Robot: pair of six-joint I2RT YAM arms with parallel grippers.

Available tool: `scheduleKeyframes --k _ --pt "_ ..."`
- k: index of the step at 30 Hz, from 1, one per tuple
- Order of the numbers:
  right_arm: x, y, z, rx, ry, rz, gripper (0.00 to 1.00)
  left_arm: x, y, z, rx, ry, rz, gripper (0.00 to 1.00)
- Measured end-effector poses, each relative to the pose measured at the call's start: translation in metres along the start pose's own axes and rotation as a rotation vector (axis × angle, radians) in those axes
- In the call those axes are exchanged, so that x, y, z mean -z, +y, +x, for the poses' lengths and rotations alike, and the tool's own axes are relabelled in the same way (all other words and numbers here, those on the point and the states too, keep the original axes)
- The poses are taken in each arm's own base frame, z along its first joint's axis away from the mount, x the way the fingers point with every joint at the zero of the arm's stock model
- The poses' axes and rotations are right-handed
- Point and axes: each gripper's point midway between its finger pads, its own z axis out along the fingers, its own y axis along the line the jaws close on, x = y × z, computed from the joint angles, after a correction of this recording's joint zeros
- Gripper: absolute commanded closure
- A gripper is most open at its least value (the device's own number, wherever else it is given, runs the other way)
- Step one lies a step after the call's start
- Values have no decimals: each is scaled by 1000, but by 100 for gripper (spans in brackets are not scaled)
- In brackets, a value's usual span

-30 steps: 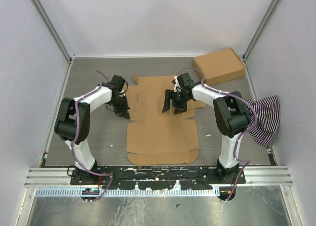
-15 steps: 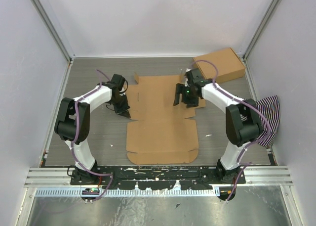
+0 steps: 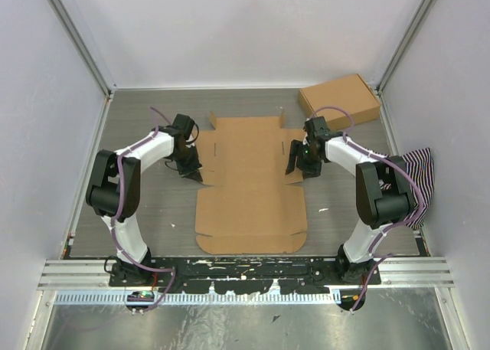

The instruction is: Fold the paper box

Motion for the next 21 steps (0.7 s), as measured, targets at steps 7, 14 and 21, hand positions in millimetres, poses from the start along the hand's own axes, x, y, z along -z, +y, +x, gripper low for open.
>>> scheduleKeyframes --k 7,14,21 --pt "-2 2 3 9 8 -25 37 1 0 -1 0 -2 -1 100" --pt "3 18 -3 51 -3 -45 37 3 2 -3 -1 -8 -15 100" --pt "8 55 -3 108 -6 -140 36 6 -5 -6 -6 -10 6 86"
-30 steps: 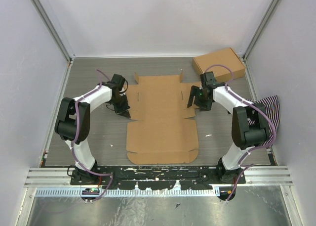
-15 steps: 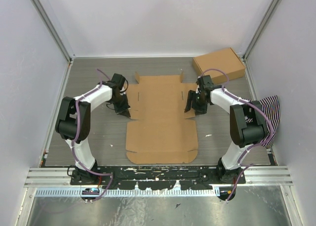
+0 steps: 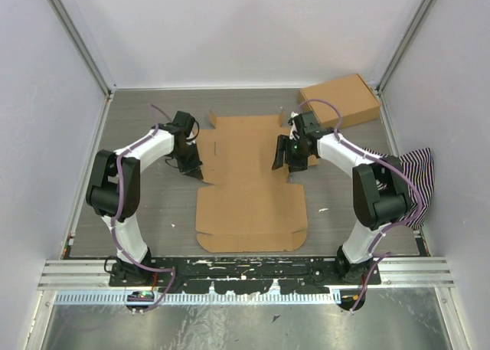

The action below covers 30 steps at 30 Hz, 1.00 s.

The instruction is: Fold the paper box

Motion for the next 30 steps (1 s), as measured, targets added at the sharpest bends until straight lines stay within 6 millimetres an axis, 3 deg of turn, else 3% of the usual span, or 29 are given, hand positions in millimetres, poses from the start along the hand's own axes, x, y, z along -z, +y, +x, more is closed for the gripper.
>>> scheduleKeyframes --k 4,15,21,30 --pt "-5 5 -1 5 11 -15 34 2 -4 -2 -3 -4 10 82" --pt "-40 15 11 37 93 -11 31 4 -20 -10 -26 -15 35 70" --pt "-45 25 11 61 100 -19 31 1 -25 -8 -33 -2 38 65" --pt "-45 25 11 60 101 -19 31 -6 -48 -8 -71 13 59 58"
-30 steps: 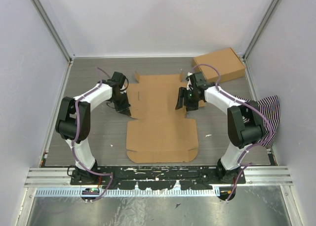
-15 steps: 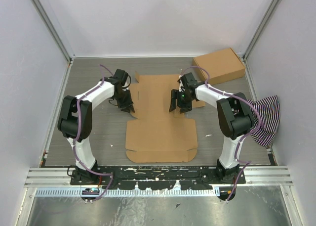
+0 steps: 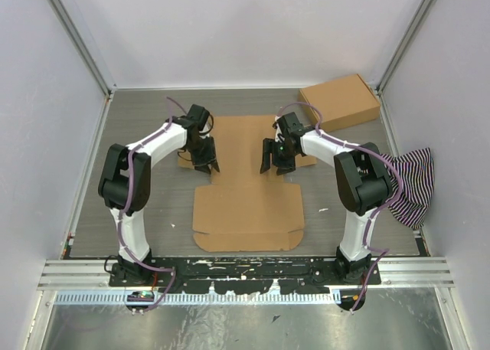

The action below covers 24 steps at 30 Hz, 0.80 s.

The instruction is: Fold the paper box

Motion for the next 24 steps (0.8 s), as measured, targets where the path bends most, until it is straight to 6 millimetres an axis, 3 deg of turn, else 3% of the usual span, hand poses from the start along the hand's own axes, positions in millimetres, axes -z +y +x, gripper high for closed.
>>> scheduleKeyframes --k 8,15,21,24 --pt "0 0 0 0 3 1 31 -5 -15 -2 -23 4 11 58" --pt "-1 1 -1 -1 7 -2 31 -32 -17 3 -12 65 -10 58" --pt "-1 2 -3 1 16 -2 31 -22 -14 -4 -20 53 -56 55" --pt "-1 3 -5 5 25 1 31 -4 -19 -25 -39 -4 -83 53"
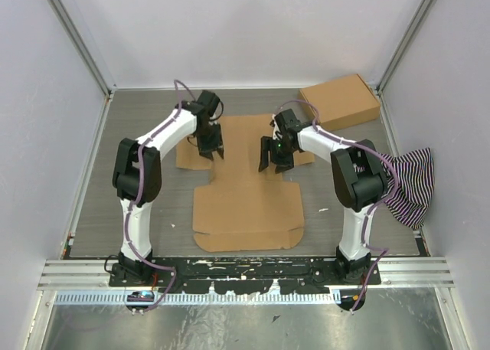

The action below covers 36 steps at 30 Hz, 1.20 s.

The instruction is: Fold the paper box

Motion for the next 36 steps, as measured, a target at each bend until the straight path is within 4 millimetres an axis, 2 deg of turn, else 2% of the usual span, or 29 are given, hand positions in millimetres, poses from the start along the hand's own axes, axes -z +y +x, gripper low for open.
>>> scheduleKeyframes --k 5,9,12,14,18,21,23,32,36 --pt "1 3 -12 24 0 9 30 48 -10 -63 -10 -196 1 51" --pt "4 6 -31 55 -24 24 29 77 -2 -117 39 -335 -9 52" --pt "12 9 -47 79 -54 44 28 76 13 -150 87 -390 -39 54" --pt "18 12 -60 97 -84 53 28 64 24 -168 112 -402 -65 55" --pt "31 16 -79 111 -135 65 28 29 37 -190 133 -399 -107 55" --pt "35 11 -86 104 -155 80 28 6 37 -194 129 -383 -117 55" --pt "37 6 -87 95 -155 94 28 -2 37 -193 127 -375 -119 56" --pt "53 -36 -101 15 -178 137 28 -3 25 -209 137 -437 -75 58" --pt "60 -50 -106 -10 -193 142 28 -11 21 -217 140 -459 -56 62"
